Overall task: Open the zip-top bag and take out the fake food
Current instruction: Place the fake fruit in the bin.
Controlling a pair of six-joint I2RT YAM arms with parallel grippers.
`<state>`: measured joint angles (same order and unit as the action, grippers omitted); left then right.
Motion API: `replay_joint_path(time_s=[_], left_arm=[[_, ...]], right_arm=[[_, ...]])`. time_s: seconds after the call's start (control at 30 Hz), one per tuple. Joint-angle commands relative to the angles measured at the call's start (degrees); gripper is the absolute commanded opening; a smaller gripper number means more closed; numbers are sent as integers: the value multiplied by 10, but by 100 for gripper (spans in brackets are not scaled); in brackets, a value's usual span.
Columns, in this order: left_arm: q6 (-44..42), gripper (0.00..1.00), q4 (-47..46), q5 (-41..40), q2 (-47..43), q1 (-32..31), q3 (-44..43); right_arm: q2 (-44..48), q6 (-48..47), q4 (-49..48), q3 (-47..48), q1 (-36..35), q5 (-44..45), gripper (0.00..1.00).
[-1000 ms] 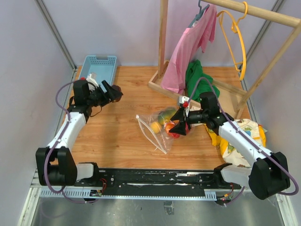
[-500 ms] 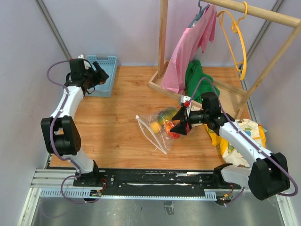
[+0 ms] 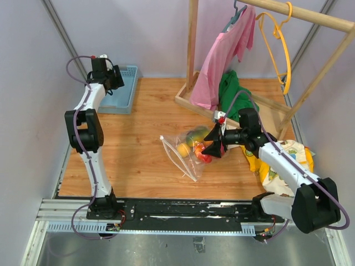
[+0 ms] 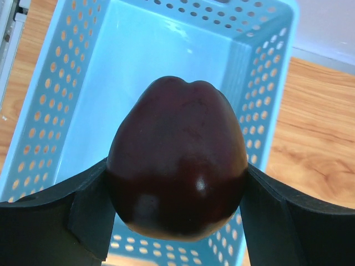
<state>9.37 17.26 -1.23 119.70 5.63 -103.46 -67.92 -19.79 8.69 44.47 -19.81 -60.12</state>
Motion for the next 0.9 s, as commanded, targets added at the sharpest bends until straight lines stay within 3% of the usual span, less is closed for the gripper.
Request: replay_joint_path(time_s=[0.0, 0.13, 0.37, 0.67, 0.87], left_arm=[[-19, 0, -21, 1, 52, 18, -51], [-9, 0, -81, 20, 84, 20, -53], [37, 4, -203, -19, 142, 19, -71], [-3, 5, -291, -71, 192, 19, -101], [-17, 8, -289, -66, 233, 19, -145]], right_arm=[[-17, 3, 10, 27, 17, -14, 68], [-30, 3, 13, 38, 17, -17, 68], [-53, 20, -2, 53, 18, -19, 68], [-77, 41, -21, 73, 24, -27, 68], [-85, 45, -25, 81, 25, -31, 68]])
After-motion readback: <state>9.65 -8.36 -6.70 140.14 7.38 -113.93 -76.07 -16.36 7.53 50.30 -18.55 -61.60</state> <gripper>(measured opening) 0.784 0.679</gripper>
